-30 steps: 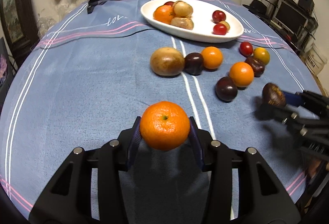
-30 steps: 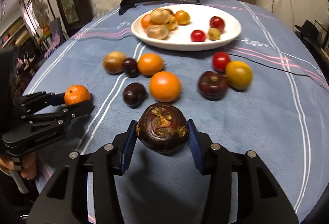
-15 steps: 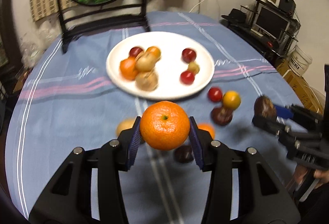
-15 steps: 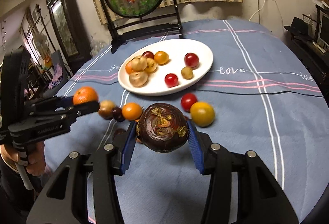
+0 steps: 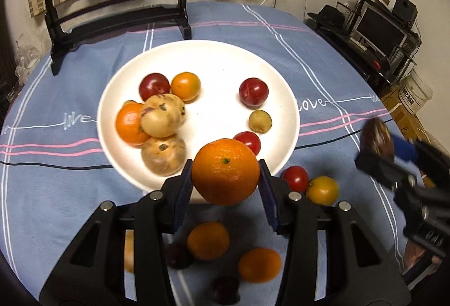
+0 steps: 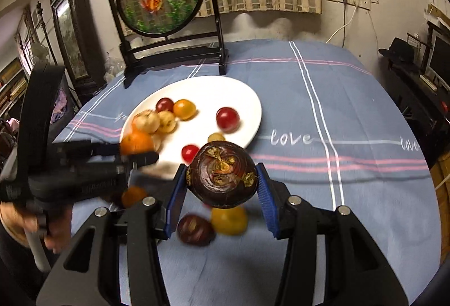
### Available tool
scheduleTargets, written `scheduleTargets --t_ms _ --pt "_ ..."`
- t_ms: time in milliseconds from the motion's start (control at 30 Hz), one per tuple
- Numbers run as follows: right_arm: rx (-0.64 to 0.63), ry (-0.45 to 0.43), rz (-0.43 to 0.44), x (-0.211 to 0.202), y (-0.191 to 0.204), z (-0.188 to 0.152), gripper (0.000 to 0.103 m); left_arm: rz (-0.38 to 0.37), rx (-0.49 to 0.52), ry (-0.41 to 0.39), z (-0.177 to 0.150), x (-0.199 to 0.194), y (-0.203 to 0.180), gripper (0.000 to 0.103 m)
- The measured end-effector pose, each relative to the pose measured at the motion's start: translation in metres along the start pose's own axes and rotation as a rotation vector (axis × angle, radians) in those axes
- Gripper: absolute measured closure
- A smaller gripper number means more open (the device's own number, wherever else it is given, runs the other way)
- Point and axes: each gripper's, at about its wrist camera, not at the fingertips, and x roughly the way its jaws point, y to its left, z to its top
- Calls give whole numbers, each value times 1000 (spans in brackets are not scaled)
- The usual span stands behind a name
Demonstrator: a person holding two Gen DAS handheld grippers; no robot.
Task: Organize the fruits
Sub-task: 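Place the tangerine on the plate with the left gripper while the right places the mangosteen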
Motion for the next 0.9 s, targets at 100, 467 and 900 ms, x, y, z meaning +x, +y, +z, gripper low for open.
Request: scheduleTargets --t_ms 100,467,900 --pt "0 19 23 22 -1 17 54 3 1 14 4 12 -3 57" --pt "50 100 27 96 3 52 54 21 -14 51 10 42 5 57" --pt "110 91 9 112 4 57 35 22 -5 -8 9 25 1 36"
